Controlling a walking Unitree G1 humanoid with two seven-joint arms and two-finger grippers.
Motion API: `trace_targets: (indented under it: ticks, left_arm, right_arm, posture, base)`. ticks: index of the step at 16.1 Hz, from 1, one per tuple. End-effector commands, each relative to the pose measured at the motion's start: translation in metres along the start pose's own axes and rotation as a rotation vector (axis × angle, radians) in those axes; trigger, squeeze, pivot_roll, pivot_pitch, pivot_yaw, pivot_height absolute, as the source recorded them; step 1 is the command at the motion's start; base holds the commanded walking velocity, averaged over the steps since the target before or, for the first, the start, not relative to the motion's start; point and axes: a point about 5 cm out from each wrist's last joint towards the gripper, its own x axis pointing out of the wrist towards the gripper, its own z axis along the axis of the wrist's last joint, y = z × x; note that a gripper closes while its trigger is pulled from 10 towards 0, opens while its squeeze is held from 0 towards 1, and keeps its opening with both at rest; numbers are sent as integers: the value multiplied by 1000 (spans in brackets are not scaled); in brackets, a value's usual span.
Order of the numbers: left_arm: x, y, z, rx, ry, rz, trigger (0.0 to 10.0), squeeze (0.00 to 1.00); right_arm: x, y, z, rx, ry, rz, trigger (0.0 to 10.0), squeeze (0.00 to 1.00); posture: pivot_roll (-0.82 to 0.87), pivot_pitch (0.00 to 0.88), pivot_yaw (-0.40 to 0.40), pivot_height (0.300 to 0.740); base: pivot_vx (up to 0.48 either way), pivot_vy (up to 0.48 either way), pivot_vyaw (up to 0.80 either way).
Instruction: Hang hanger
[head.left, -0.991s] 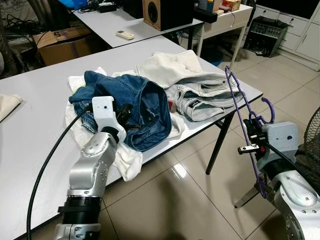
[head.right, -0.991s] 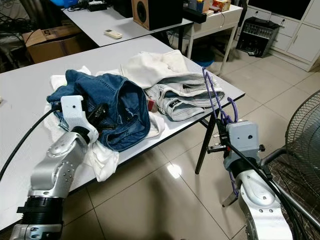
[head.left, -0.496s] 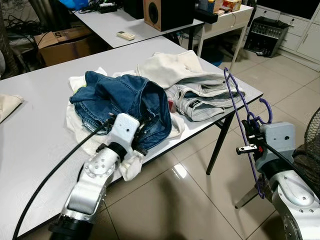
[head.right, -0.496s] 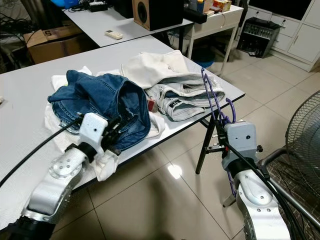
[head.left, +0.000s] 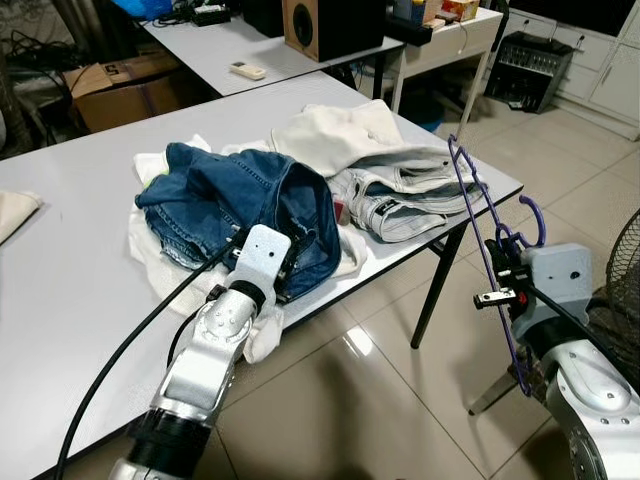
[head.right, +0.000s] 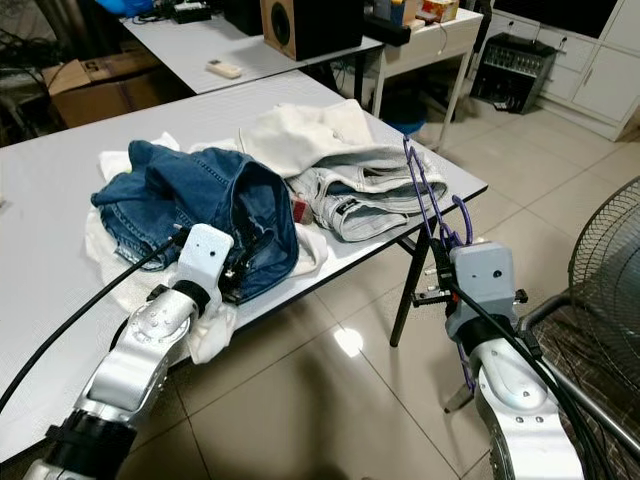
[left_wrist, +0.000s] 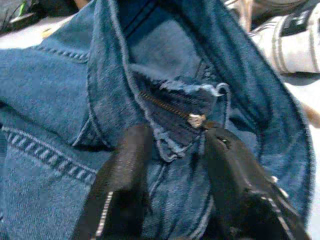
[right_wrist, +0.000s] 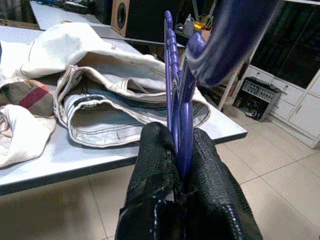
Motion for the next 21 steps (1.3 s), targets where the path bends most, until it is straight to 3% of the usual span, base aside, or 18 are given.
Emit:
trace_targets:
  ticks: [1,6,7,8,9,11,14,15,17,21]
  left_arm:
    - [5,2,1,-21,25,39,10000,1000]
    - [13,8,-7,-78,113,170,10000,1000]
    - [15,11,-9,-137,119,202,10000,318]
    - [18,14,-10,-203,112,243,10000,0]
    - [19,14,-10,-216,112,254,10000,0]
    - [19,22,-8,-320,85,326,10000,0]
    - [19,27,-12,-335,92,344,10000,0]
    - [19,28,-13,-364,89,352,4627,0]
    - [21,28,-13,-429,75,353,0,0]
    - [23,23,-8,-580,16,309,0,0]
  right_arm:
    - [2,-3,5,-16,-23,-8,10000,0]
    - [3,-2,6,-15,-27,-7,10000,0]
    - [3,-3,6,-15,-28,-9,10000,0]
    - [3,-3,6,-15,-30,-11,10000,0]
    - [3,-3,6,-15,-30,-12,10000,0]
    - [3,-4,6,-16,-30,-12,10000,0]
    - [3,-4,6,-17,-31,-12,10000,0]
    - [3,-4,6,-17,-33,-14,10000,0]
    - [3,-4,6,-17,-34,-15,10000,0]
    - [2,-5,6,-20,-35,-20,10000,0]
  posture:
    - [-223,18,43,740]
    - [-227,14,48,740]
    - [-227,14,48,740]
    - [-231,10,49,740]
    - [-231,10,50,740]
    - [-233,8,49,740]
    - [-233,5,51,740]
    - [-234,0,53,740]
    - [-237,0,56,740]
    - [-242,0,60,740]
  base:
    - [0,0,0]
    - [0,0,0]
    - [0,0,0]
    - [0,0,0]
    - [0,0,0]
    - [0,0,0]
    - [0,0,0]
    - [0,0,0]
    - [0,0,0]
    - [0,0,0]
